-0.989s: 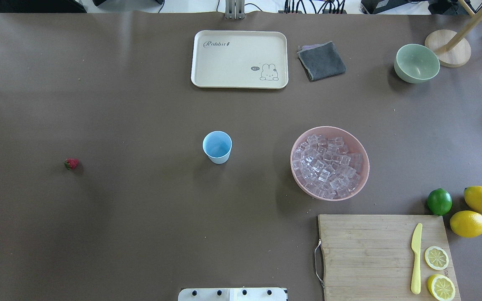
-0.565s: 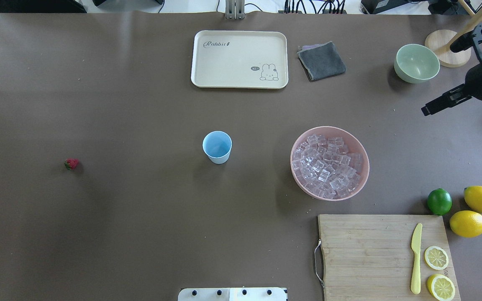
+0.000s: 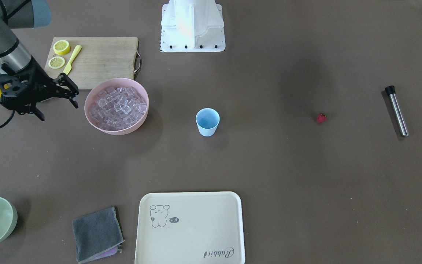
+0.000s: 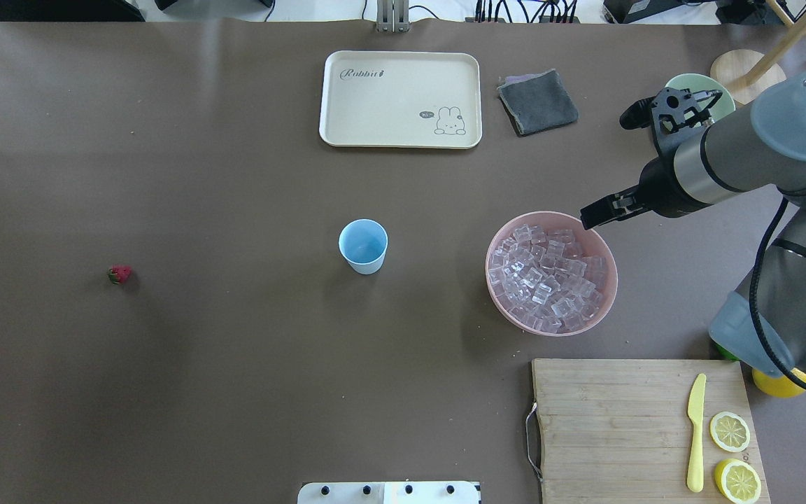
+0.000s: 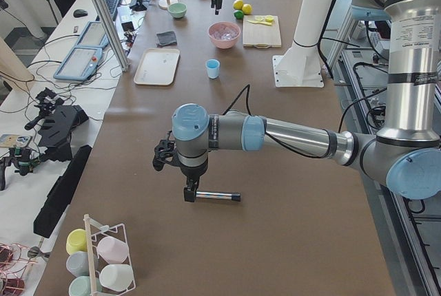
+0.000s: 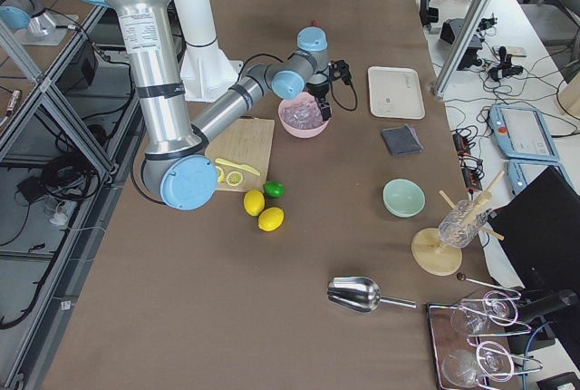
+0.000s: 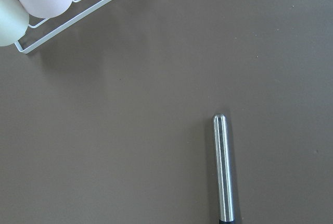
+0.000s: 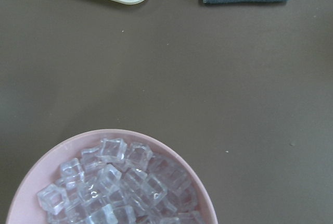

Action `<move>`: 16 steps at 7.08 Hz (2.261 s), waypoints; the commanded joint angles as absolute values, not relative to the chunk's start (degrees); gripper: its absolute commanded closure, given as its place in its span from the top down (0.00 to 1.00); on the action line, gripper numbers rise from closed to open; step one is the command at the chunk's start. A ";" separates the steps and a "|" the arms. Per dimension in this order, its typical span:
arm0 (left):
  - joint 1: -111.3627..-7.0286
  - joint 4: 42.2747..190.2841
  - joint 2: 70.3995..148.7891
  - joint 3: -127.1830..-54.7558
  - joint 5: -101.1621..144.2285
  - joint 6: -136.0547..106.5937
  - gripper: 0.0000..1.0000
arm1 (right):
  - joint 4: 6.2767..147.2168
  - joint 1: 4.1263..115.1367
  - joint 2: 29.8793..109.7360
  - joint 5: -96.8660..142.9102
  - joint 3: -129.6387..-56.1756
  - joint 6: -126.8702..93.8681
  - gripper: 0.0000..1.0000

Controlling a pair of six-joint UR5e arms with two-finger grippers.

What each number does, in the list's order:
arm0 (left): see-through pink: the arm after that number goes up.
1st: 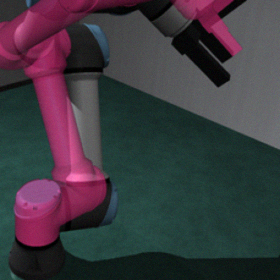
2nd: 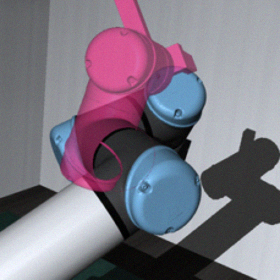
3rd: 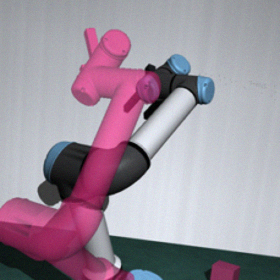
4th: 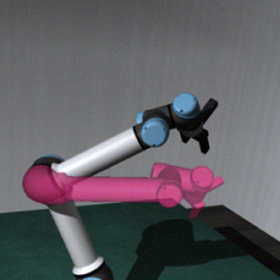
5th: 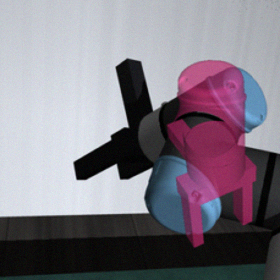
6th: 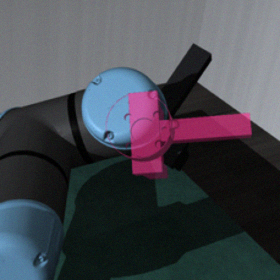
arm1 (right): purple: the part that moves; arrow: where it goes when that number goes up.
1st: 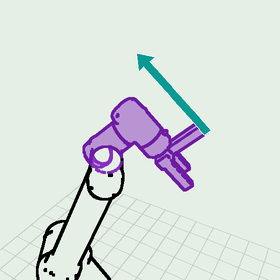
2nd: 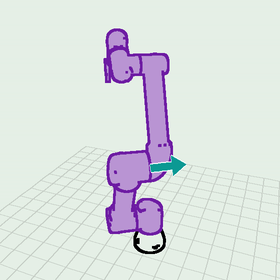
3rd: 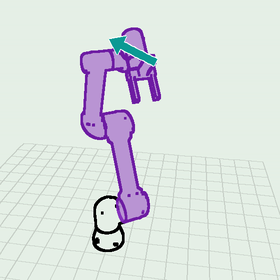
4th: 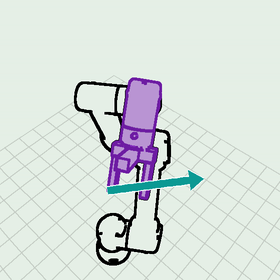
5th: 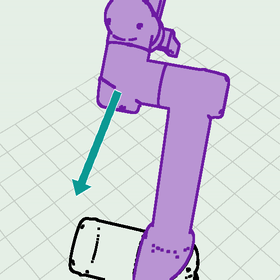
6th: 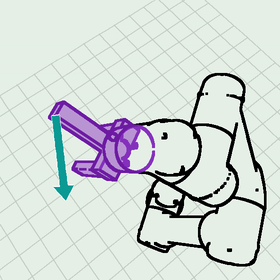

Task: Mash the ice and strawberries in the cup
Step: 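Move the right gripper over the pink bowl of ice cubes, then lower the right gripper into the bowl and grasp an ice cube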

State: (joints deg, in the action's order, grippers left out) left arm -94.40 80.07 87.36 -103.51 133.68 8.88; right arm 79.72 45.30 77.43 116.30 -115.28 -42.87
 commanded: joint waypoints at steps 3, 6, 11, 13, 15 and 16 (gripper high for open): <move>-94.39 80.07 87.36 -103.27 133.68 8.88 0.99 | 80.51 32.36 75.76 106.71 -115.75 -44.91 1.00; -94.48 80.07 86.58 -104.41 133.68 8.88 0.99 | 82.70 30.24 75.41 103.63 -115.14 -44.91 0.89; -95.27 80.07 86.57 -104.85 133.68 8.96 0.99 | 83.32 28.65 74.27 101.87 -113.12 -44.74 0.71; -95.27 80.07 86.57 -104.68 133.68 8.96 0.99 | 83.23 28.74 74.27 101.69 -112.59 -44.65 0.65; -95.27 80.07 86.84 -104.50 133.68 8.96 0.99 | 83.32 28.65 73.31 101.51 -111.45 -44.74 0.55; -95.27 80.07 86.57 -104.68 133.68 8.96 0.99 | 83.23 28.65 72.69 101.51 -110.40 -44.65 0.42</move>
